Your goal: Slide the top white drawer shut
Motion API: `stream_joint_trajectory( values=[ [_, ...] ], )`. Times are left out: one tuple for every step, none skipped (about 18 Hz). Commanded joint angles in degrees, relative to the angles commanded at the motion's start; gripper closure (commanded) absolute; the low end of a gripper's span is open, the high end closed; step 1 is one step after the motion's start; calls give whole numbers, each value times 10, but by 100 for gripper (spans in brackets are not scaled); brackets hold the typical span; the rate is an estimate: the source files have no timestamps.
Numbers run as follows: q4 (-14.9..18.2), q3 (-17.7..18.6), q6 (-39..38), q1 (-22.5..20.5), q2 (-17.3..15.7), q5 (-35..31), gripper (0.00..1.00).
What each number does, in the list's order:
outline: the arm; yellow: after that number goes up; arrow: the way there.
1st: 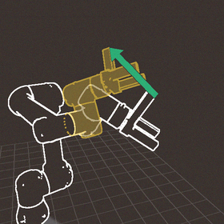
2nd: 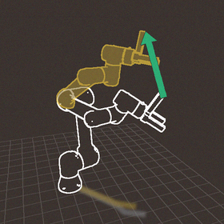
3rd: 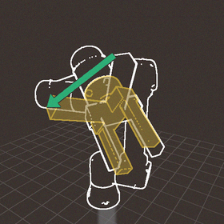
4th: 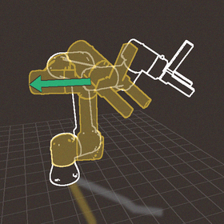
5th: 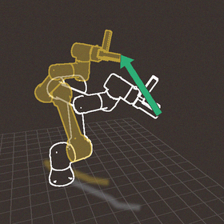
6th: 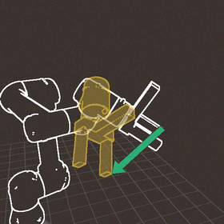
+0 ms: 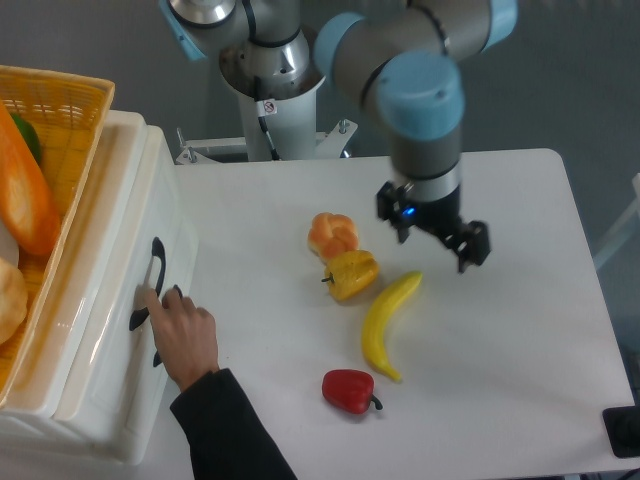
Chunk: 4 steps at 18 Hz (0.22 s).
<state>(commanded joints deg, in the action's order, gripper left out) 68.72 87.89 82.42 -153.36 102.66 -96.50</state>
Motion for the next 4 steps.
stream_joint_trajectory(
  values=[
    [8,0,20,-10,-3,1,0],
    [13,1,36,-17,-5,5,0],
    [14,1,41,-22,-8,17,0],
    [14,1,42,-25,-9,25,0]
  ],
)
